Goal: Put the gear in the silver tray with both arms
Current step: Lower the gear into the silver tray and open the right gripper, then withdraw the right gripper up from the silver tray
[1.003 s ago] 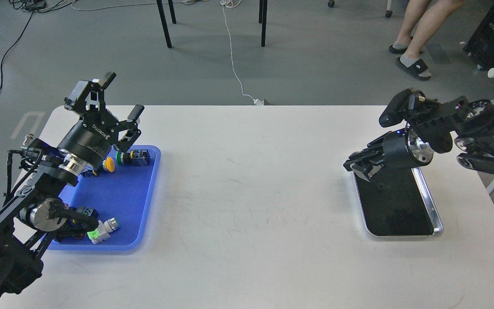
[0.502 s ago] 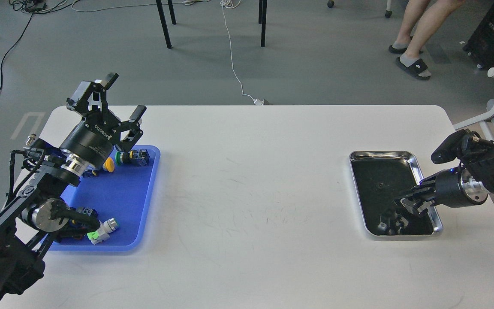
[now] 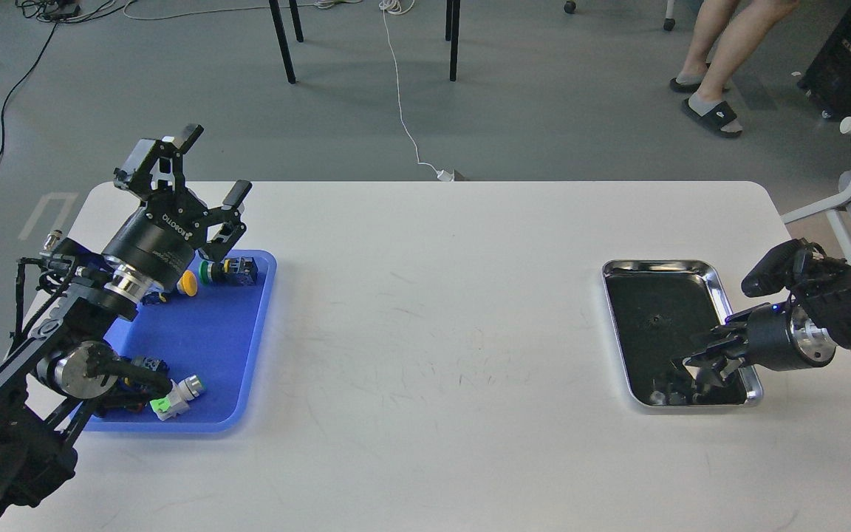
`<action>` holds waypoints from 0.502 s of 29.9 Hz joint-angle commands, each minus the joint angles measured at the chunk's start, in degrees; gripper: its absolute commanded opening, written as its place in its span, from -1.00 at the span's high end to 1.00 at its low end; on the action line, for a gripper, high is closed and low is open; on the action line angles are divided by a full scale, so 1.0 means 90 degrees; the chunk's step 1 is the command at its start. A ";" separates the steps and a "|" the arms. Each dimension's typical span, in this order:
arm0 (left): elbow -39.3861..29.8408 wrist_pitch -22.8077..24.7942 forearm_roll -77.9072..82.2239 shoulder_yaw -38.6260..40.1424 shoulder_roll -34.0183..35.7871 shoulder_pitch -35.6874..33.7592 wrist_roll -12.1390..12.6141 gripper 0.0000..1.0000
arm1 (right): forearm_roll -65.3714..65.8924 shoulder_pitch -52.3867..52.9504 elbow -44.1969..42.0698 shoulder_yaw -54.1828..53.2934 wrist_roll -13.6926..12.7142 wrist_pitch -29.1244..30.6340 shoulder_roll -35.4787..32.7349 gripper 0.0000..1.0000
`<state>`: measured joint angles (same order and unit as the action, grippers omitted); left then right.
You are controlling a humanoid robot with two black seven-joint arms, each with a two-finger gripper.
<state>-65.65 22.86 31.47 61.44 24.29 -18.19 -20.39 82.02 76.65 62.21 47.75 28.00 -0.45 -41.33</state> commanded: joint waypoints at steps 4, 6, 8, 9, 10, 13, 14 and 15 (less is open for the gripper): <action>0.0000 -0.0001 0.0000 0.0000 0.0026 0.0000 0.0000 -0.96 | -0.0129 0.0009 0.0255 -0.1036 0.0000 -0.0018 -0.0339 -0.95; 0.0000 0.0009 0.0000 0.0000 0.0016 0.0000 0.0000 -0.96 | -0.0469 -0.0069 0.0382 -0.1650 0.0000 -0.0028 -0.0466 -0.95; 0.0000 -0.0001 0.0000 0.0000 -0.0013 0.0000 0.0000 -0.96 | -0.1229 -0.0293 0.0431 -0.2207 0.0000 -0.0038 -0.0495 -0.95; 0.0000 -0.0001 0.0009 0.0000 -0.0023 0.0009 -0.0010 -0.96 | -0.1755 -0.0487 0.0432 -0.2568 0.0000 -0.0038 -0.0457 -0.95; 0.0000 -0.0001 0.0010 -0.0010 -0.0033 0.0009 -0.0010 -0.96 | -0.2244 -0.0663 0.0432 -0.2929 0.0000 -0.0038 -0.0418 -0.95; 0.0009 -0.0001 0.0019 0.0000 -0.0150 0.0058 -0.0010 -0.96 | -0.3903 -0.1356 0.0432 -0.4178 0.0000 -0.0028 -0.0233 -0.95; 0.0010 -0.0001 0.0019 0.0000 -0.0160 0.0068 -0.0010 -0.96 | -0.4363 -0.1591 0.0422 -0.4569 0.0000 -0.0028 -0.0096 -0.95; 0.0000 -0.0001 0.0019 -0.0010 -0.0170 0.0068 -0.0010 -0.96 | -0.4851 -0.1854 0.0403 -0.4960 0.0000 -0.0038 0.0069 -0.95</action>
<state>-65.66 22.85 31.61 61.44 23.22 -17.79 -20.45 50.54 65.90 66.05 12.81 27.99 -0.79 -43.77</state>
